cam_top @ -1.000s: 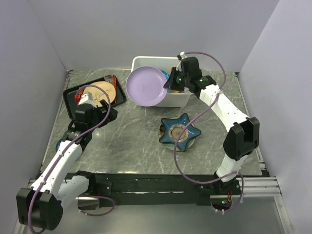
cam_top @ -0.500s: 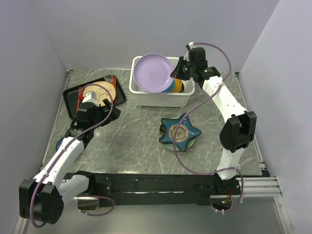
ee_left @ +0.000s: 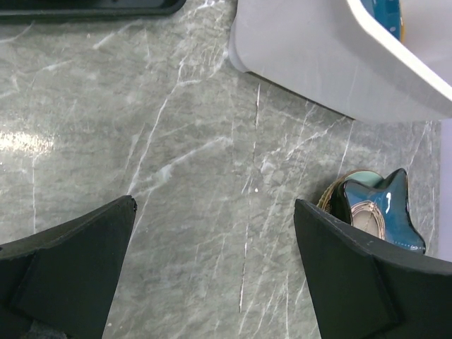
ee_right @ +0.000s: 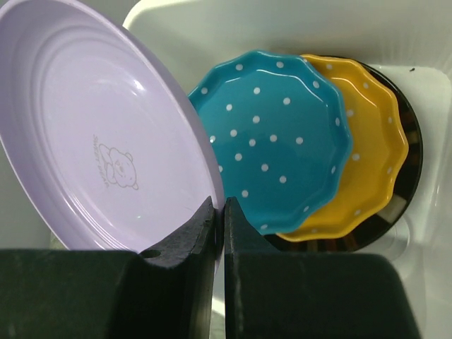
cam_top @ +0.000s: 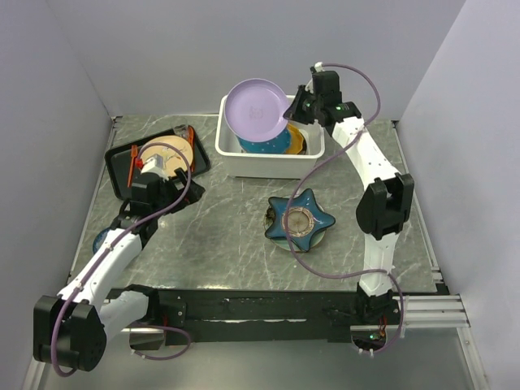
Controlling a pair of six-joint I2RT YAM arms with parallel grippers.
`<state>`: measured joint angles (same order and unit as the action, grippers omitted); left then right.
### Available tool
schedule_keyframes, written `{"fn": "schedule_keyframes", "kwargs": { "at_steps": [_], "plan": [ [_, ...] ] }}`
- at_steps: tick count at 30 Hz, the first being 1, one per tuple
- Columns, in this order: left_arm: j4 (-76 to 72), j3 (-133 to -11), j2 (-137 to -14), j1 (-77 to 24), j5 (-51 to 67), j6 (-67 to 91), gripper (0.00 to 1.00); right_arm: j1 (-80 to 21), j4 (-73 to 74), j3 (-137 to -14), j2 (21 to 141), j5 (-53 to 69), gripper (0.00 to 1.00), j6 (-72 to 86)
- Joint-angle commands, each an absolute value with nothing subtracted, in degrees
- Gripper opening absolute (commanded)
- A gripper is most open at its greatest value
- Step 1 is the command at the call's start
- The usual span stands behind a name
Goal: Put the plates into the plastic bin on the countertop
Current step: Place the plate in the plastic bin.
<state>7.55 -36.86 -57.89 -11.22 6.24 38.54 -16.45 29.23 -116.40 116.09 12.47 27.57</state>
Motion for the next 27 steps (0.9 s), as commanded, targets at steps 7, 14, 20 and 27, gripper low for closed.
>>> {"fn": "schedule_keyframes", "kwargs": {
  "at_steps": [7,14,20,27],
  "plan": [
    [8.35,-34.54,-53.62,-11.07,5.8,39.37,0.99,-14.42,27.68,-122.95,120.85,11.78,0.0,28.56],
    [9.58,-34.45,-52.38,-11.07,4.75,39.73,0.99,-13.97,28.3,-124.63,124.88,12.13,0.0,28.39],
    [8.61,-34.63,-53.96,-11.07,5.88,39.9,0.99,-13.71,27.42,-123.14,126.65,13.27,0.0,28.65],
    [7.3,-35.07,-55.55,-11.07,6.85,39.9,0.99,-13.71,27.51,-122.87,128.23,14.94,0.01,28.65]
  ]
}}
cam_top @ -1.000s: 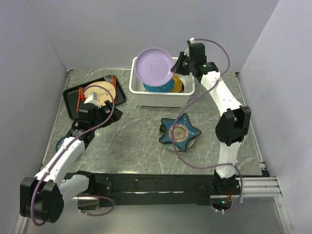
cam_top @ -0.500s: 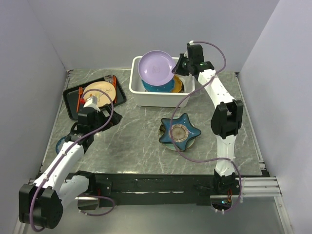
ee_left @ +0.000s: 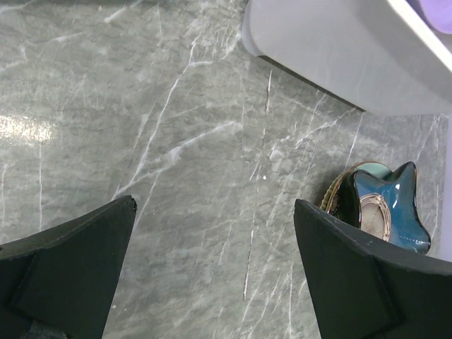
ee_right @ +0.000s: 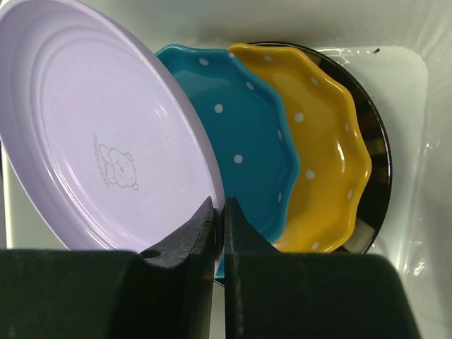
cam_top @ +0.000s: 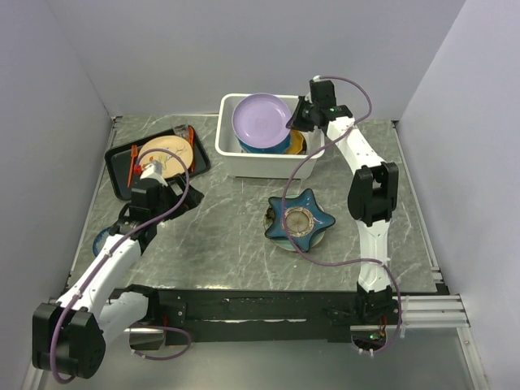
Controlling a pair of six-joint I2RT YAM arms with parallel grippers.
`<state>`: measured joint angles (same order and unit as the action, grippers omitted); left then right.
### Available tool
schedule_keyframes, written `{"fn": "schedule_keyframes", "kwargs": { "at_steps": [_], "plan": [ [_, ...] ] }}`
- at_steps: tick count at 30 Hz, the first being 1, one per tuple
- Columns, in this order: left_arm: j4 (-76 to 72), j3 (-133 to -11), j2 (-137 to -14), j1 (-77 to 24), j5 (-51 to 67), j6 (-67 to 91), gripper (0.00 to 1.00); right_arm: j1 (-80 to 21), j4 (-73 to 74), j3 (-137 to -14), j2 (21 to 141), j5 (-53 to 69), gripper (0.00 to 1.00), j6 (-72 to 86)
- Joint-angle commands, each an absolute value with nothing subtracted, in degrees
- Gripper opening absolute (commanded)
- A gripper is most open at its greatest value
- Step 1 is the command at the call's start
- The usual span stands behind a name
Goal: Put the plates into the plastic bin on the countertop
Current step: Place the plate in the plastic bin.
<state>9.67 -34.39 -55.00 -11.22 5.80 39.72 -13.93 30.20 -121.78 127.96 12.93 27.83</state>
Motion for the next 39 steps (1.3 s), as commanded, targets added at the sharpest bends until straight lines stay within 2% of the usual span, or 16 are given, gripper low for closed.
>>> {"fn": "schedule_keyframes", "kwargs": {
  "at_steps": [1,10,18,30,39],
  "plan": [
    [7.12,-35.16,-55.72,-11.07,7.03,39.9,0.99,-13.71,27.6,-123.05,128.41,15.03,0.01,28.65],
    [4.22,-36.38,-59.32,-11.07,9.75,39.46,0.99,-13.89,30.06,-123.58,130.08,15.73,0.05,27.95],
    [2.11,-39.2,-64.95,-11.25,13.09,38.41,0.99,-13.89,29.01,-117.88,128.59,17.4,0.14,26.98],
    [1.84,-38.67,-64.6,-12.3,12.92,38.94,0.99,-14.33,24.17,-112.94,121.21,16.44,0.51,27.16],
    [5.97,-36.74,-57.14,-12.57,9.84,39.55,0.99,-14.94,24.43,-118.03,119.62,16.35,0.63,27.77]
  ]
}}
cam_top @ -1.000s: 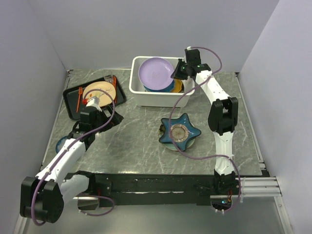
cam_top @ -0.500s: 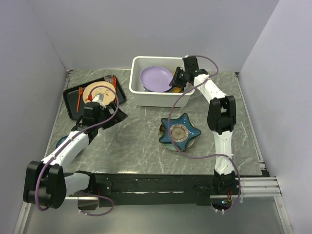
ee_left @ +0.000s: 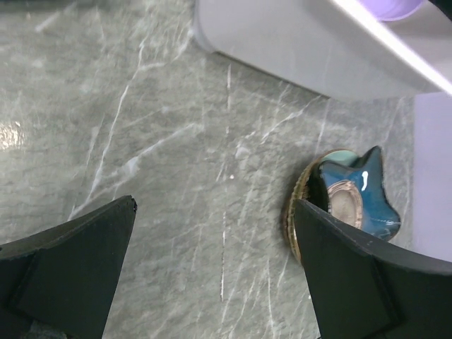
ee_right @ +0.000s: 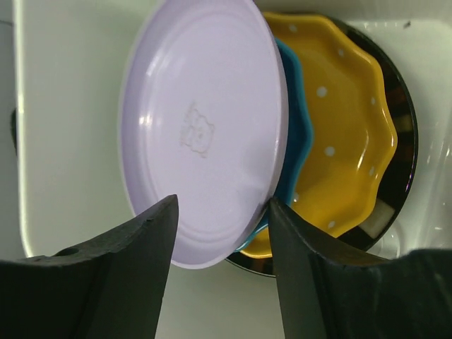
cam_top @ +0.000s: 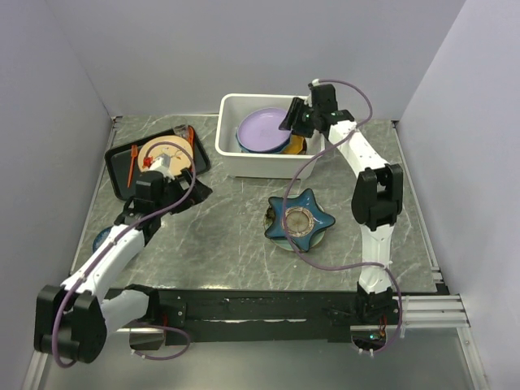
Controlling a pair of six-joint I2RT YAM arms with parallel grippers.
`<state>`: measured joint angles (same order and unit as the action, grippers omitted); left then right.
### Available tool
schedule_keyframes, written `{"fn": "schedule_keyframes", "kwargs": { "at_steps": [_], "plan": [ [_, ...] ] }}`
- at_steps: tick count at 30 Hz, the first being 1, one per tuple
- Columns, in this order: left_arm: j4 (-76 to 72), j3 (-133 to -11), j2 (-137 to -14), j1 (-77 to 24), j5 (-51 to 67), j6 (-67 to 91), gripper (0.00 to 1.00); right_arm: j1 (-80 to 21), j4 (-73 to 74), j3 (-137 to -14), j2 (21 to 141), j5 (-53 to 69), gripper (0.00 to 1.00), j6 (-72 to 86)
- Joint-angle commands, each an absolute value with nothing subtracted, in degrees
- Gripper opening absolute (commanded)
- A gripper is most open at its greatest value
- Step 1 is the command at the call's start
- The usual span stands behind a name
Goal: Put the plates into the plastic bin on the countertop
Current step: Place the plate in the plastic bin.
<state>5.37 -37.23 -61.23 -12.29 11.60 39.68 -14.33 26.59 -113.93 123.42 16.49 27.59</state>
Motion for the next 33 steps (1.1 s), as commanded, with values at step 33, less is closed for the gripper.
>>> {"fn": "schedule_keyframes", "kwargs": {
  "at_steps": [33],
  "plan": [
    [-7.64,-44.91,-76.02,-26.54,16.43,39.02,0.99,-15.12,21.0,-80.78,81.48,7.39,0.72,24.7]
  ]
}}
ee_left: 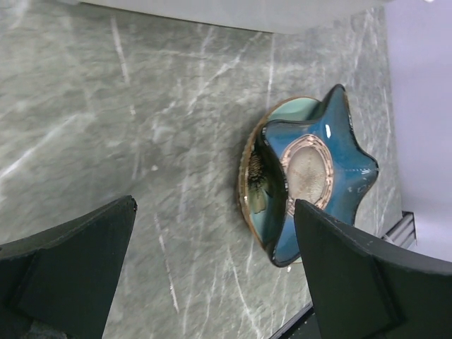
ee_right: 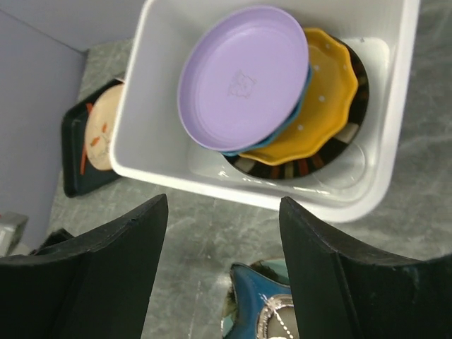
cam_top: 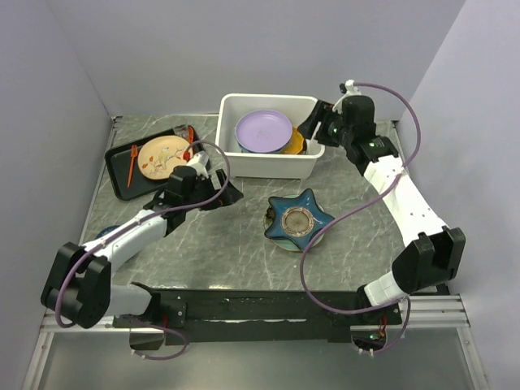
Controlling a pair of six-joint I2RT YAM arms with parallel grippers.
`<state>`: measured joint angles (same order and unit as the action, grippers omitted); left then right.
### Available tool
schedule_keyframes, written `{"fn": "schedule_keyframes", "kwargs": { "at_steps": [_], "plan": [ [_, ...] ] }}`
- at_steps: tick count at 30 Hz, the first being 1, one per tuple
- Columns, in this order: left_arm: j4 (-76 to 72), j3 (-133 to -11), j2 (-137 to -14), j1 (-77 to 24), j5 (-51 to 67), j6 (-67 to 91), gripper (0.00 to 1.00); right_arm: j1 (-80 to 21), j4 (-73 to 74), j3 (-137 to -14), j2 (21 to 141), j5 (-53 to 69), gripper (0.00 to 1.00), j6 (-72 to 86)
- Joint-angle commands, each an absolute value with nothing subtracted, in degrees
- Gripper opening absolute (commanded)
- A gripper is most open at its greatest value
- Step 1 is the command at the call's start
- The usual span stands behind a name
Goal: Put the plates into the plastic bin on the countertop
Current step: Place the plate in the plastic bin.
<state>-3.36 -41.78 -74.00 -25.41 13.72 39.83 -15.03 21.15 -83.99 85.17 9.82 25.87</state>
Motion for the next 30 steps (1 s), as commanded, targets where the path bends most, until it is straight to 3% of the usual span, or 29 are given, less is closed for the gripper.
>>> {"fn": "schedule_keyframes", "kwargs": {
  "at_steps": [1,12,16,22,30],
  "plan": [
    [-7.91,-45.17,-76.46,-27.07,16.61,39.11,0.99,-15.2,21.01,-78.94,80.95,7.21,0.71,24.61],
    [-4.57,-49.13,-81.47,-32.96,16.61,38.15,0.94,-15.2,18.99,-67.42,75.06,8.0,0.7,25.22],
    [-4.31,-49.57,-82.35,-34.89,16.79,38.14,0.79,-15.21,18.9,-64.69,74.97,8.44,0.7,24.87],
    [-5.62,-50.1,-84.9,-37.26,18.19,38.15,0.65,-15.21,18.63,-62.58,74.18,8.88,0.7,24.35],
    [-6.07,-53.52,-90.61,-40.42,18.11,37.27,0.61,-14.86,18.99,-62.32,74.36,9.75,0.7,23.38]
  ]
}}
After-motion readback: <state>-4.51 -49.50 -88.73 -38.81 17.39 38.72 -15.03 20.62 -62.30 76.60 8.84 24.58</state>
